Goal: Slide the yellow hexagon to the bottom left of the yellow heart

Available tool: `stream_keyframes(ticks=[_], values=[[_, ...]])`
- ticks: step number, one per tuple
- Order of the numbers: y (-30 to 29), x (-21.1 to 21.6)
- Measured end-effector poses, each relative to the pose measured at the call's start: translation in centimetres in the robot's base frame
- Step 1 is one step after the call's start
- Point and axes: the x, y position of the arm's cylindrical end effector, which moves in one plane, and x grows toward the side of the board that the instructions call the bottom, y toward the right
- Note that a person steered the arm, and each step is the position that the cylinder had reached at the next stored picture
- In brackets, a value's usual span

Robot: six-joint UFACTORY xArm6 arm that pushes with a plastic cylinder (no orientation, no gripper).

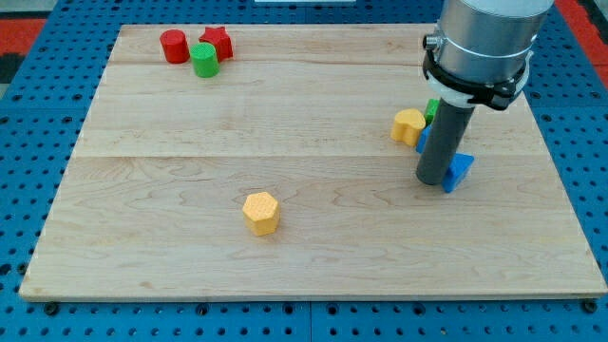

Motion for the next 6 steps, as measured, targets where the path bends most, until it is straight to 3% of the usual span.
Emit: stream_keyframes(ticks=[1,2,3,4,5,6], values=[[-0.1,4.8],[-5.2,11.7],[-15.7,12.0],[-21.9,7.6],[-19.4,3.1],[-11.8,0.7]])
